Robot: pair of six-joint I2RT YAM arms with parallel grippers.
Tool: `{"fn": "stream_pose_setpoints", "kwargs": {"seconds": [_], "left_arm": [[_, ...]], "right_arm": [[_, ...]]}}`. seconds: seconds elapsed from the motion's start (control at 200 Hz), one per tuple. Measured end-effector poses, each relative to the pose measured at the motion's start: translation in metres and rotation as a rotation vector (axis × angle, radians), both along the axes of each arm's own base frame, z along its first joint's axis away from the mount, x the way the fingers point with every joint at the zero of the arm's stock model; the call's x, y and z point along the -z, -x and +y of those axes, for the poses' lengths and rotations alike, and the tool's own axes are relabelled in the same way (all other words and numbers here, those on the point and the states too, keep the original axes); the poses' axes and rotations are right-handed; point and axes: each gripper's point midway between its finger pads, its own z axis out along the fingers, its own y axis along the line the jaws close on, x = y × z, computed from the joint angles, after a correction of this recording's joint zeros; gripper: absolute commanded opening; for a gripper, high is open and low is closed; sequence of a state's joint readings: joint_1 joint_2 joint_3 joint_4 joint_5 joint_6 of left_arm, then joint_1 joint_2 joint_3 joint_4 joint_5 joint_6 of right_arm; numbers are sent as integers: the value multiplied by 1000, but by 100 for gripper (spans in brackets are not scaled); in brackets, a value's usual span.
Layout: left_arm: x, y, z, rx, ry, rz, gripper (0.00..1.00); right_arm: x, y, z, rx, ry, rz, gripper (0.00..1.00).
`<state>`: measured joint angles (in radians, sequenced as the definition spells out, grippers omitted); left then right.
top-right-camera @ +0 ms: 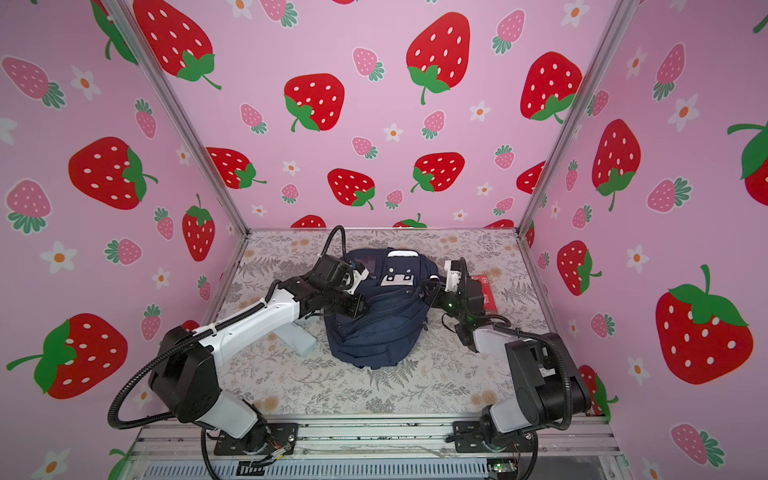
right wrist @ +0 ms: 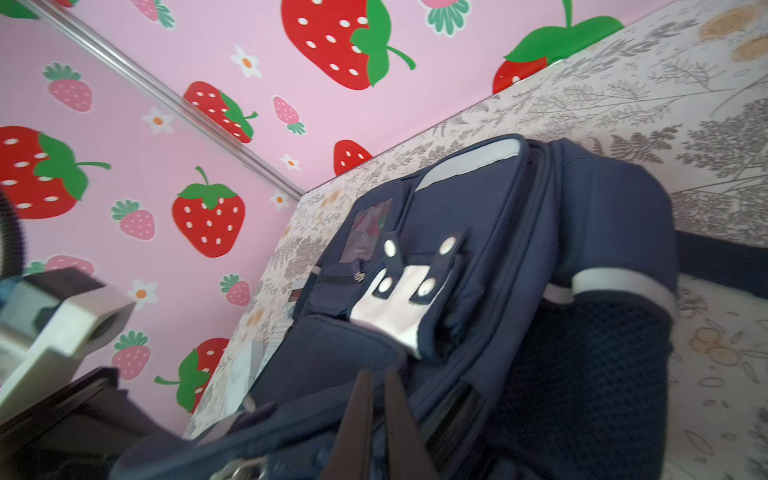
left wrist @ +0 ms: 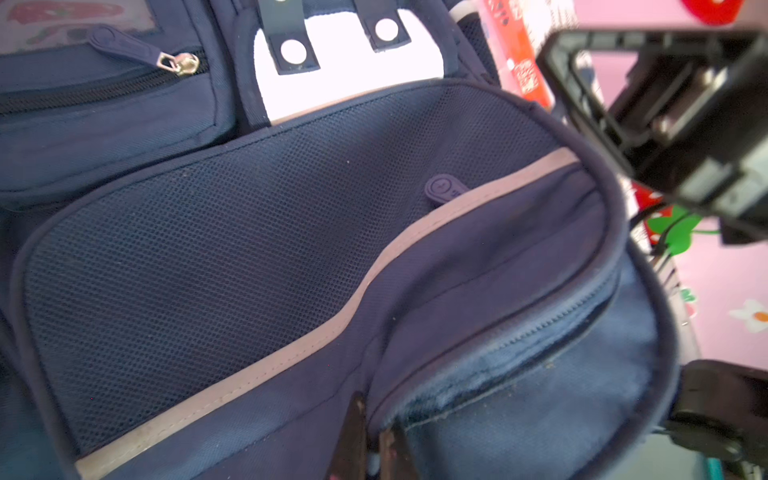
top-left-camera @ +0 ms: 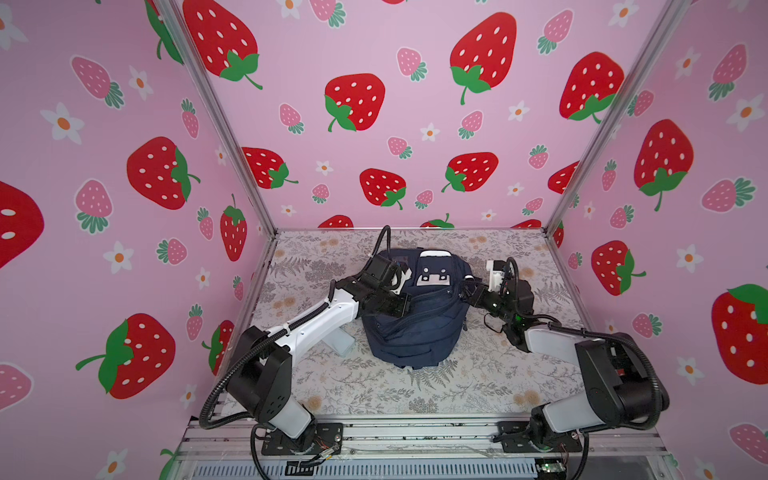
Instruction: Pack the student bag
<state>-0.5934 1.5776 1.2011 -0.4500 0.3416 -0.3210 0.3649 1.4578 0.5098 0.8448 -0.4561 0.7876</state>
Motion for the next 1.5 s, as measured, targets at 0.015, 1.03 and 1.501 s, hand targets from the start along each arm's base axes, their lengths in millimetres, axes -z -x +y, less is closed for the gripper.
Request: {"fn": "stream_pose_setpoints", "kwargs": {"seconds": [0.015, 1.03, 1.501], "left_arm": [[0, 0, -1, -1, 5, 1, 0], [10, -20, -12, 122, -225, -136, 64], [49, 5, -10, 331, -424, -142, 64]], "right_arm": [[-2, 3, 0, -3, -8, -9, 0], [-7, 86, 23, 30, 24, -104, 0], [-7, 85, 17, 32, 32, -93, 0]]}}
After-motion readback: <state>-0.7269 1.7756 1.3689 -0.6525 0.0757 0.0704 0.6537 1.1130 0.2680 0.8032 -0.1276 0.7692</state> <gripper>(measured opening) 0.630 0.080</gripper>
